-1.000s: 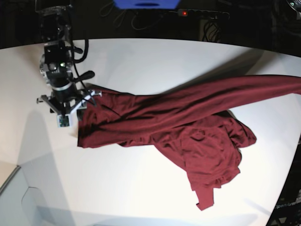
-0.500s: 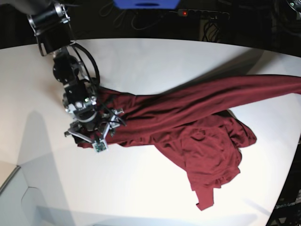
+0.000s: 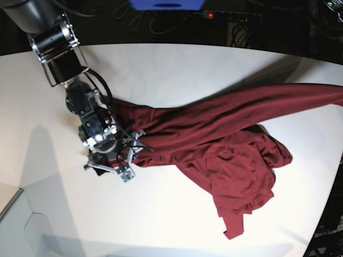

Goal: Layout the t-shirt on the table in an organized manner, then fold the t-shirt properly
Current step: 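Regrasp the shirt fabric with the right gripper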

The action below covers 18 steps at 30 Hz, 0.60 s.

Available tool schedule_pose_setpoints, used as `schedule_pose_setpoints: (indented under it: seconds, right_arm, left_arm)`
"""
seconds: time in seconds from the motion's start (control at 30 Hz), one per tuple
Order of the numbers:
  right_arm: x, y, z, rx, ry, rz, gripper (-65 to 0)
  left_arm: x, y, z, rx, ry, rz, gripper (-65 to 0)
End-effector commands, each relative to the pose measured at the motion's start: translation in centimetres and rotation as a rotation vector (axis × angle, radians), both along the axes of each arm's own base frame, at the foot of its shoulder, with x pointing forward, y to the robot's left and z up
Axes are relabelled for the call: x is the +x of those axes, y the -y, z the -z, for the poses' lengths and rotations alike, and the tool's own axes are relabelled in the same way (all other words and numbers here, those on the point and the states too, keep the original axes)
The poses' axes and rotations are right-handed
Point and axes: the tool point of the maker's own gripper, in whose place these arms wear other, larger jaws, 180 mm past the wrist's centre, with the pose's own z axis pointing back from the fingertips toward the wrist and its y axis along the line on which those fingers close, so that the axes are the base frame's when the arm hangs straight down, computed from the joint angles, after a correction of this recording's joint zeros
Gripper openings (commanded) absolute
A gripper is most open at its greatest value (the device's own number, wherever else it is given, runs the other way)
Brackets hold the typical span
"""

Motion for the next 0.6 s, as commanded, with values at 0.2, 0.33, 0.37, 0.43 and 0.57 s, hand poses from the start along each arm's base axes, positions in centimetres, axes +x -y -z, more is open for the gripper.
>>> schedule_pose_setpoints:
  seconds: [0.2, 0.33, 0.37, 0.43, 0.57]
  right_arm:
    - [1.1, 0.0, -1.7, 0.006, 0.050, -0.018, -28.5]
    - [0.4, 0.1, -0.7, 0.004, 0.028, -0.019, -33.6]
    - [0.3, 0.2, -0.6, 0.002, 0.025, -0.018, -33.6]
    - [0.2, 0.2, -0.3, 0.000, 0.018, -0.016, -33.6]
    - [-0.5, 0.3, 0.4, -0.002, 0.000, -0.015, -34.1]
  left_arm:
    - [0.2, -0.3, -1.3, 0.010, 0.043, -0.008, -64.8]
    - [0.2, -0.3, -1.3, 0.010, 0.043, -0.008, -64.8]
    - [0.2, -0.3, -1.3, 0.010, 0.043, -0.008, -64.8]
    - [0.2, -0.3, -1.3, 0.010, 0.043, -0.008, -64.8]
    - [0.2, -0.3, -1.3, 0.010, 0.044, -0.008, -64.8]
